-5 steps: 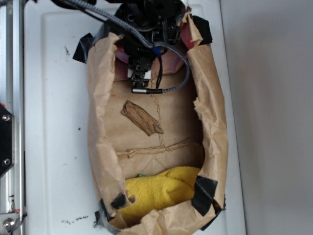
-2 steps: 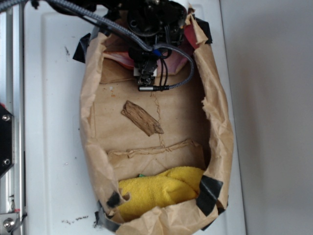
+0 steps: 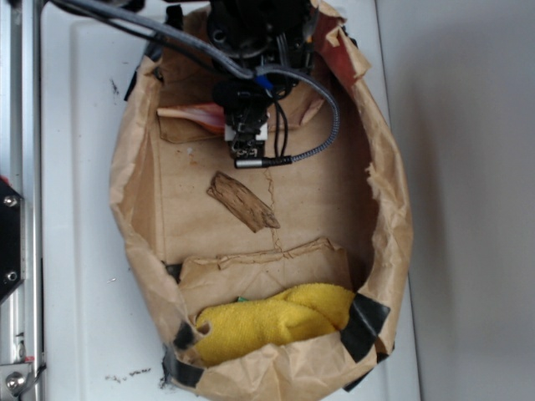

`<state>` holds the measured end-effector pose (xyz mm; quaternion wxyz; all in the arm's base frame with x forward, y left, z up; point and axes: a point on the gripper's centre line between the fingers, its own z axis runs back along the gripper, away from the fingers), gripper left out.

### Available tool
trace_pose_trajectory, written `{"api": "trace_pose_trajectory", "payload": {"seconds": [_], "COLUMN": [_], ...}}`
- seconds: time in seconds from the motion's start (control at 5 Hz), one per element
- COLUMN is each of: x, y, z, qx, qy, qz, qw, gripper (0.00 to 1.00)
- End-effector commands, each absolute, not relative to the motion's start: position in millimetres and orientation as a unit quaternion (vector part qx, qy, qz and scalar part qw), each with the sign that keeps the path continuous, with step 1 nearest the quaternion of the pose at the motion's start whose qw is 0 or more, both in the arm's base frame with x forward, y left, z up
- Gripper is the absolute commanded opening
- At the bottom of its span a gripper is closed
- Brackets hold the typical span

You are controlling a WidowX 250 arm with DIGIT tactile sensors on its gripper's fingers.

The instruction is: Grab the shell.

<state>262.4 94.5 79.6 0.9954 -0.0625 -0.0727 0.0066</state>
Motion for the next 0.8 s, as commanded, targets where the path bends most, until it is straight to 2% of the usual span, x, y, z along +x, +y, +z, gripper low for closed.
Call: {"api": "trace_pose_trajectory", "payload": {"seconds": [0.0, 0.2, 0.6], "x": [260.8, 254.7, 250.9], "y": [65.3, 49.4, 28.2], "z": [153.1, 161.8, 162.4], "qx": [-0.105, -0.118, -0.093], "qy": [-0.136, -0.141, -0.156], "qz": [-0.009, -0.032, -0.046], "qw": [0.985, 0.982, 0.982], "gripper": [0.0, 0.0, 0.0]}}
